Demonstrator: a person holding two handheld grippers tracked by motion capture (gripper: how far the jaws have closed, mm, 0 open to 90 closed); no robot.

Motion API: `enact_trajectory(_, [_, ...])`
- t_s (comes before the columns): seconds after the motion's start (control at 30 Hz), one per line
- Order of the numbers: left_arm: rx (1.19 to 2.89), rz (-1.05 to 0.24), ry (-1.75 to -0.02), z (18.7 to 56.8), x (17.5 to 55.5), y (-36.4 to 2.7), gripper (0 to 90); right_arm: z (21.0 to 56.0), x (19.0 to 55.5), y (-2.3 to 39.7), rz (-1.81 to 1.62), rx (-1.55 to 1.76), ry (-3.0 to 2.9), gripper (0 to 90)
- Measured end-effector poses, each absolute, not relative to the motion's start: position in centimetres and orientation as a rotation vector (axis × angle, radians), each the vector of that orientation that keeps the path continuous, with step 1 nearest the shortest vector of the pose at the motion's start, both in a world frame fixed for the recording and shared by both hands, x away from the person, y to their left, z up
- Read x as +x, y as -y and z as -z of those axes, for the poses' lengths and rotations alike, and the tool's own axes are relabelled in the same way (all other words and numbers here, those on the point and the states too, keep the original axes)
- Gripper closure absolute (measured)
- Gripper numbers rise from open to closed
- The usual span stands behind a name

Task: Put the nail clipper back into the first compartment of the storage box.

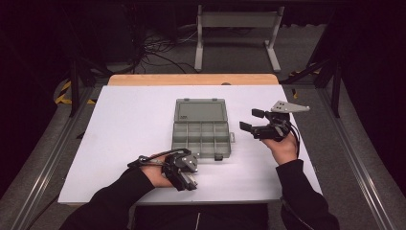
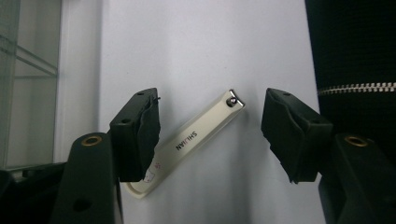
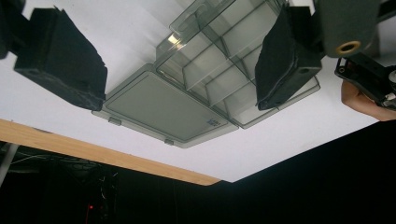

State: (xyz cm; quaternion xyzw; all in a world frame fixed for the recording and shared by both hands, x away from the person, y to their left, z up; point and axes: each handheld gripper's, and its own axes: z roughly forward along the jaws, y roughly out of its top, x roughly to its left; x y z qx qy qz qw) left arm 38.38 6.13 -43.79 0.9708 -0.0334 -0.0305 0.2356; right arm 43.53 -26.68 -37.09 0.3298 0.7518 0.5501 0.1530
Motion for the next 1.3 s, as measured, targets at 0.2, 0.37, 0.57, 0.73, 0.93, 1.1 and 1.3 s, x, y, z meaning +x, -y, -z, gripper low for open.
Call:
enact_trajectory(0.2, [2.663,0.064,0.093,43.74,38.41,-6.17,43.7,37.12,43.55,26.64,-1.580,0.940,-2.158,17.0])
enact_trajectory(0.37, [2.671,0.036,0.102,43.68,38.31,-6.20,48.0,37.14,43.54,26.55,-1.577,0.939,-2.162,17.0])
enact_trajectory(0.57, [2.674,0.026,0.096,43.61,38.29,-6.21,53.7,37.20,43.58,26.49,-1.578,0.936,-2.166,16.9])
enact_trajectory(0.73, [2.676,0.028,0.099,43.55,38.27,-6.23,59.4,37.24,43.60,26.41,-1.577,0.933,-2.169,16.8])
enact_trajectory(0.93, [2.678,0.014,0.113,43.48,38.18,-6.19,70.4,37.26,43.59,26.36,-1.578,0.930,-2.172,16.7])
enact_trajectory(1.1, [2.681,-0.005,0.108,43.44,38.03,-6.17,76.8,37.26,43.57,26.27,-1.577,0.925,-2.173,16.7])
enact_trajectory(1.3, [2.700,-0.030,0.125,43.30,37.90,-6.04,77.5,37.28,43.58,26.26,-1.577,0.925,-2.174,16.7])
